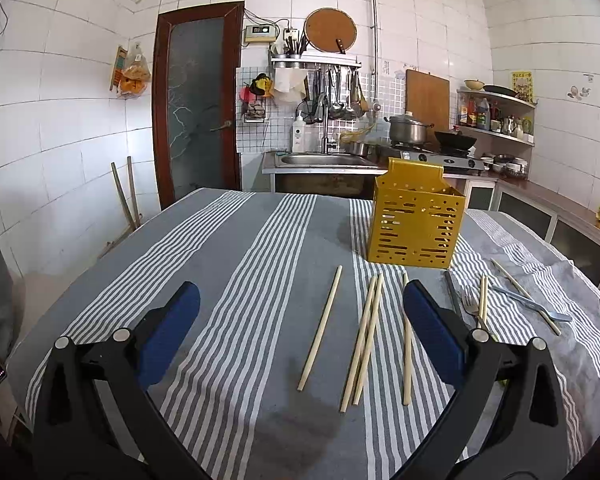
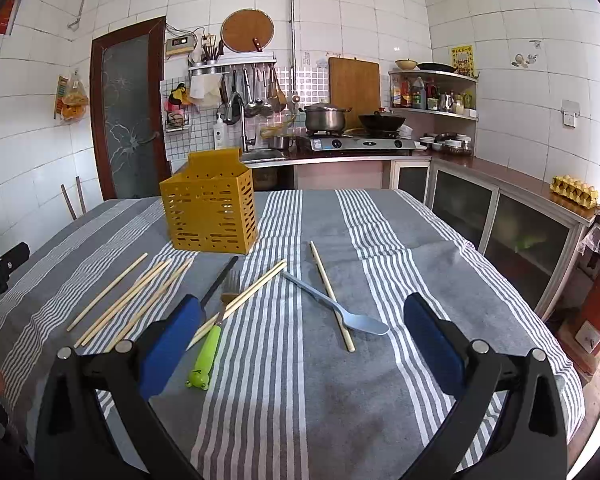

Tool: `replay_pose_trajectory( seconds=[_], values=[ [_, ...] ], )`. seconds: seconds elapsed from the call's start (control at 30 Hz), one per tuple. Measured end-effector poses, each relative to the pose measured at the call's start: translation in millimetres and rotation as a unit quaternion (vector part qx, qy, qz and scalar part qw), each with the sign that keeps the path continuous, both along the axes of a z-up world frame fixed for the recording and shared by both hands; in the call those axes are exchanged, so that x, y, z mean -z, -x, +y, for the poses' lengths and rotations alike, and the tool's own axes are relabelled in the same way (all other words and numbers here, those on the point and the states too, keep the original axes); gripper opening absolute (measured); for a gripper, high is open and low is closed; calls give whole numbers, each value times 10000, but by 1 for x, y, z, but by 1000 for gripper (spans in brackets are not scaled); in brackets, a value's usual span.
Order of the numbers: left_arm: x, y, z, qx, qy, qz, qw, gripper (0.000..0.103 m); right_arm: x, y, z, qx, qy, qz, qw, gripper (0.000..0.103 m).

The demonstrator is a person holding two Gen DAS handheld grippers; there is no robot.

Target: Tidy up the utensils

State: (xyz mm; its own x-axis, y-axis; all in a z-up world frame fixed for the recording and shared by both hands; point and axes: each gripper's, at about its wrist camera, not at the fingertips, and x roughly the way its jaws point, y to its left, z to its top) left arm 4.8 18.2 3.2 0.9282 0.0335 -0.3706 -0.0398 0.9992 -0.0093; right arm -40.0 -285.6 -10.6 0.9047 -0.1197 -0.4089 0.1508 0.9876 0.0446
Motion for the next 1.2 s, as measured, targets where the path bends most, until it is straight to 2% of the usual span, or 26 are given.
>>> replay_pose_trajectory(
  seconds=[0.13,0.23,0.4,0.63,1.2],
  values=[
    [-1,4,6,-96,206,-128,9997,98,-2,4,-1,17,-3,-32,10000,99],
    [1,1,12,-91,311,55,9995,98,-3,7,-1,16,-1,-43,10000,99],
    [0,4,11,-55,224,136,9996,98,-5,11,0,-10,-10,-55,10000,99],
    [-5,16,1,-85,-39,-24,10000,98,-6,20,2,-35,52,-118,9999,99],
    [-11,41,-1,108,-58,-76,9999,98,-14,45,0,-60,66,-312,9995,99]
  ],
)
